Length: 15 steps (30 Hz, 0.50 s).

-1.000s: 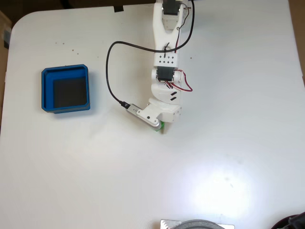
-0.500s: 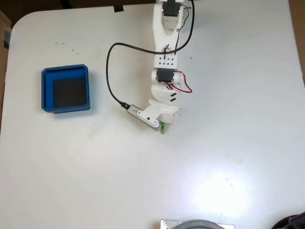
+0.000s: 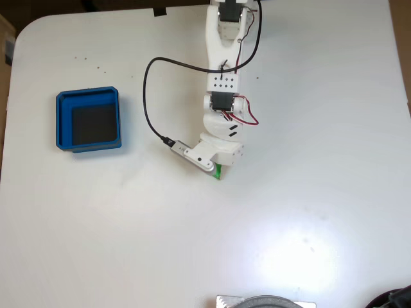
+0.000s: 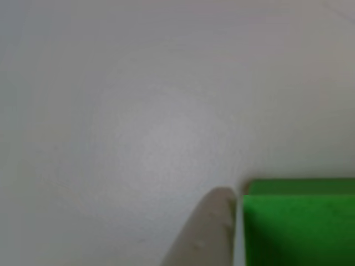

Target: Pick up green cube and drop it in the blue box

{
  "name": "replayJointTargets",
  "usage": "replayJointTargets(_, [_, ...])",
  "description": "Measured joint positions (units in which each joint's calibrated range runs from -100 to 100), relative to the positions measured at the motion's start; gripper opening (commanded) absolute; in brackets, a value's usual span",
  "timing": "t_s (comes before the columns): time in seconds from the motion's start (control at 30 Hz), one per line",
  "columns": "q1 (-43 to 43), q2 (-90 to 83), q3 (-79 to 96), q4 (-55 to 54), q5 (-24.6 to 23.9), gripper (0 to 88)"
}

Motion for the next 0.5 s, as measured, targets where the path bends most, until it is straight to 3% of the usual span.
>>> replayJointTargets(0.27, [0.1,0.0,0.0,0.0,0.0,2.2])
replayJointTargets(0.5, [0.6,0.0,0.0,0.0,0.0,1.4])
